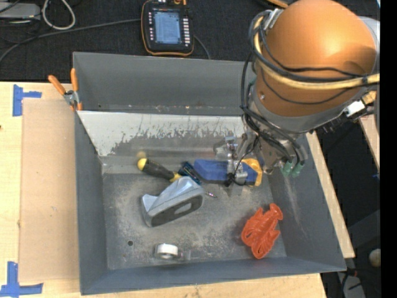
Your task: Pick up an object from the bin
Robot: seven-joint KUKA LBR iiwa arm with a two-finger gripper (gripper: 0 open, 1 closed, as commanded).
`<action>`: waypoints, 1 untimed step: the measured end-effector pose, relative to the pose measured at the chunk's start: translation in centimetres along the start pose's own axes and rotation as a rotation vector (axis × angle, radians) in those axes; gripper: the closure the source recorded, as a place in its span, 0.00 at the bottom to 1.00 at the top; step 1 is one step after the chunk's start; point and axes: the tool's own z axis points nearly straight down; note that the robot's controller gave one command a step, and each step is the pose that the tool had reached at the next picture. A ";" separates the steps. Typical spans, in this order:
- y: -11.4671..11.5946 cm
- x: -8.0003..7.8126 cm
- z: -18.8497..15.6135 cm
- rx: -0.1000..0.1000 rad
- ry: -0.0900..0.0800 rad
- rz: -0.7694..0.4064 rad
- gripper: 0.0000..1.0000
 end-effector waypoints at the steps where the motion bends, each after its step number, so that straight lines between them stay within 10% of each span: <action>1: -3.7 -1.6 -4.1 0.000 -0.009 -0.191 0.00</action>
Offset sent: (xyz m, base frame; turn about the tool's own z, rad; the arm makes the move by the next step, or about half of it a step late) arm -0.0006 -0.0201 0.0877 -0.1255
